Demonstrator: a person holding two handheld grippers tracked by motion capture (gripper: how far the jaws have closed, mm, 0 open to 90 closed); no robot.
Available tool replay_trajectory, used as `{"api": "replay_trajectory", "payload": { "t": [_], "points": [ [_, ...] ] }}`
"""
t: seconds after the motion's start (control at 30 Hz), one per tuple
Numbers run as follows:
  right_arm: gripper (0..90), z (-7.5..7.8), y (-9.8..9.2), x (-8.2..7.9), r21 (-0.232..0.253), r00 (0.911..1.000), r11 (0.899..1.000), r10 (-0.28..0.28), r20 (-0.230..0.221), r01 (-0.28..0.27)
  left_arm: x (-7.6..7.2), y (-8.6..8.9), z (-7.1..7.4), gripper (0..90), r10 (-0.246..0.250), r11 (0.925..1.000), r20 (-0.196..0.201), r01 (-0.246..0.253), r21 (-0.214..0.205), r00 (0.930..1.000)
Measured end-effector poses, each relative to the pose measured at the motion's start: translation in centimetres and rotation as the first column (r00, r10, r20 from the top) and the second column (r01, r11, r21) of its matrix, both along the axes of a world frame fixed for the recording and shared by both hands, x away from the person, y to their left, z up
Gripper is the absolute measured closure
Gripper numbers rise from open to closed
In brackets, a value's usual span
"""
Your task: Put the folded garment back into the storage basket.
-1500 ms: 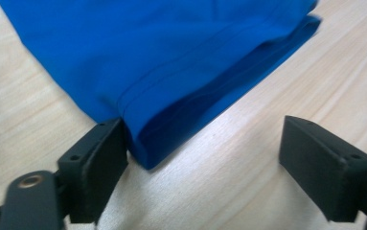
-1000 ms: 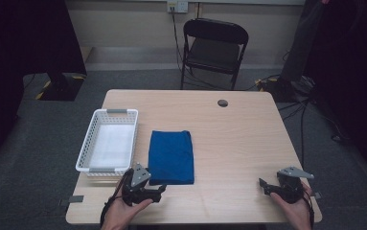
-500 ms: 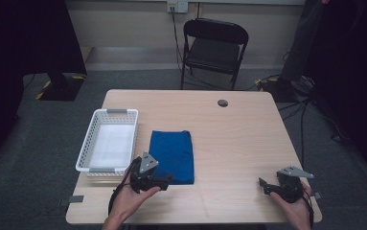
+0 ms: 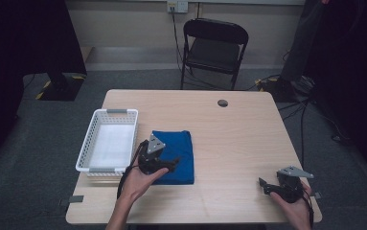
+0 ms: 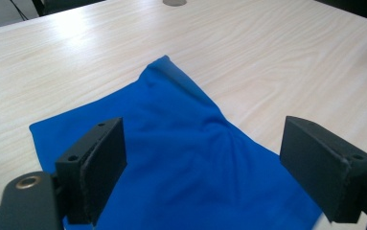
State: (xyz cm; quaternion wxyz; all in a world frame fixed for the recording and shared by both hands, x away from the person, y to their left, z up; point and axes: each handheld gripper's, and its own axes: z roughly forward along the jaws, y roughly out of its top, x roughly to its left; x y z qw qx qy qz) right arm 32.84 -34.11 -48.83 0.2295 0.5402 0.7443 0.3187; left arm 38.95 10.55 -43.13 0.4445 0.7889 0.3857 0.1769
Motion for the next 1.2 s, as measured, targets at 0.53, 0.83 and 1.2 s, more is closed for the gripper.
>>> {"api": "replay_trajectory", "payload": {
  "t": [0.53, 0.83, 1.2],
  "points": [
    [20.4, 0.0, 0.0, 0.0, 0.000, 1.0000, 1.000, 0.000, 0.000, 0.000, 2.9, -1.1, -4.6, 16.2, 0.020, 0.9956, -0.097, -0.011, 0.093, 0.9951],
    [20.4, 0.0, 0.0, 0.0, 0.000, 1.0000, 1.000, 0.000, 0.000, 0.000, 3.2, -1.1, -5.9, 15.1, 0.037, 0.9916, -0.114, -0.022, 0.127, 0.9928],
    [20.5, 0.0, 0.0, 0.0, 0.000, 1.0000, 1.000, 0.000, 0.000, 0.000, 3.7, -0.8, -6.5, 0.0, 0.053, 0.9907, -0.105, -0.039, 0.130, 0.9931]
  ]
}}
